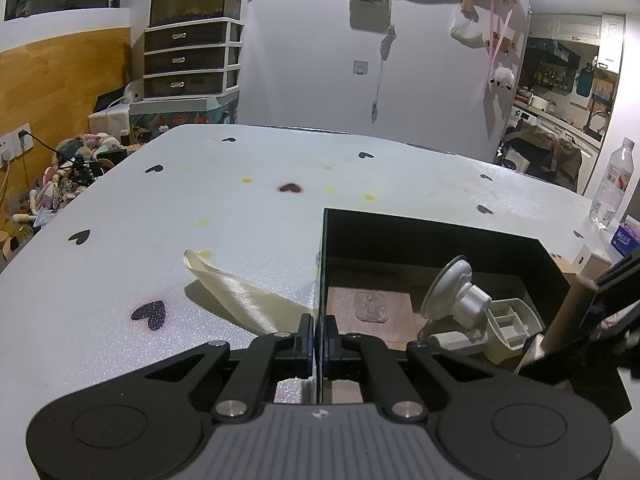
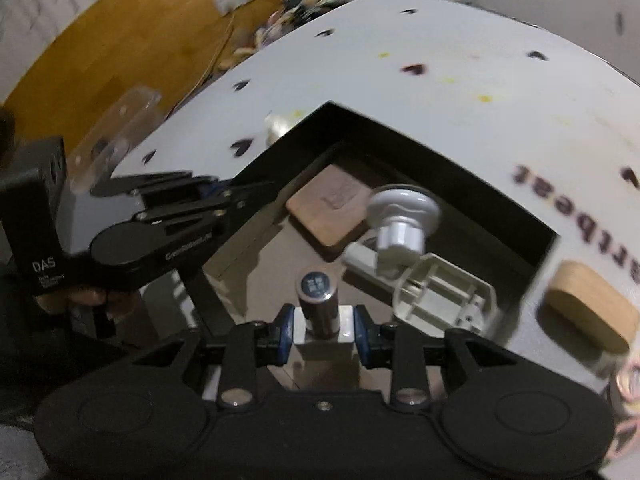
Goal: Organize rigid objects
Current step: 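Grasp the wooden-handled brush with the right gripper and carry it to the box, then lower the brush into the black box and open the right gripper, then move the right gripper to the light wooden oval block and grasp it, then carry the wooden oval block into the box and open the right gripper, then move the right tool to the pink eyelash curler, then grasp the pink eyelash curler with the right gripper and lift it, then carry the curler over the box and lower it inside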
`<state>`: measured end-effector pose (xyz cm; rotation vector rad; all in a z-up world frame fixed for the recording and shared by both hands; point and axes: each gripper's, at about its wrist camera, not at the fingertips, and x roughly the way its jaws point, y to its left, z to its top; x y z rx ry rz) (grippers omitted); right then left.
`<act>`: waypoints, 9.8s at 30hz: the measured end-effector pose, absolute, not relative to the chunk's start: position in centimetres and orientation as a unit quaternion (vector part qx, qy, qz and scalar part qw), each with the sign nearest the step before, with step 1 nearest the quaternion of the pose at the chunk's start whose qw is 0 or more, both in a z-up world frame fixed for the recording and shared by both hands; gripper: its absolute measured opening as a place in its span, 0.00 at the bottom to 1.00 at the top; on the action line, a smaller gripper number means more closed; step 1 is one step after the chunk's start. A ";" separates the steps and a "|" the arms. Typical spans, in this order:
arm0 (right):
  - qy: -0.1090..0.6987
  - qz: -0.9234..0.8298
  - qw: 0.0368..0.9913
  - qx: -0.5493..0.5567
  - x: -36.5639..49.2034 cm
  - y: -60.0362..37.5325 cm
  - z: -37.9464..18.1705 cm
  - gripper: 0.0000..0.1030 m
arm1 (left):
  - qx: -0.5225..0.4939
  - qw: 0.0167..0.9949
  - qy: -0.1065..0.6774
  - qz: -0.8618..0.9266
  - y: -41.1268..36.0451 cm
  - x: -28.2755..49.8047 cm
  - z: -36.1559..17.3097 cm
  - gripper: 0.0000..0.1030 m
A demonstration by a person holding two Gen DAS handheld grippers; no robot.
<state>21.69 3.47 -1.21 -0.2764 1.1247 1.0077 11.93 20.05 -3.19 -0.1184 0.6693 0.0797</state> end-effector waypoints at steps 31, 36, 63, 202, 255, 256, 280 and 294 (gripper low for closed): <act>0.424 0.444 0.779 -0.127 19.3 1.2 0.6 0.16 | -0.062 0.942 0.326 0.039 20.0 12.0 -3.1 0.04; 0.411 0.420 0.794 -0.156 19.1 -0.5 1.0 0.16 | -0.062 0.943 0.326 0.038 20.1 11.9 -3.2 0.04; 0.327 0.342 0.877 -0.079 19.6 -7.0 4.8 0.82 | -0.062 0.943 0.325 0.038 20.1 11.8 -3.2 0.04; 0.424 0.001 0.812 0.400 26.4 -22.3 -7.4 0.58 | -0.075 0.940 0.332 0.025 20.7 13.0 -3.1 0.10; 0.460 0.422 0.750 0.217 24.3 -3.5 0.2 0.04 | -0.090 0.939 0.332 0.008 21.6 13.5 -3.0 0.08; 0.477 0.419 0.743 0.213 24.4 -2.5 -0.4 0.04 | -0.089 0.939 0.333 0.006 21.7 13.5 -3.0 0.08; 0.528 0.393 0.749 0.076 23.5 2.3 -1.6 0.17 | -0.089 0.941 0.326 -0.005 21.8 13.6 -2.5 0.08; 0.447 0.451 0.765 -0.104 22.2 5.1 0.9 0.33 | -0.092 0.941 0.325 -0.006 21.9 13.5 -2.6 0.08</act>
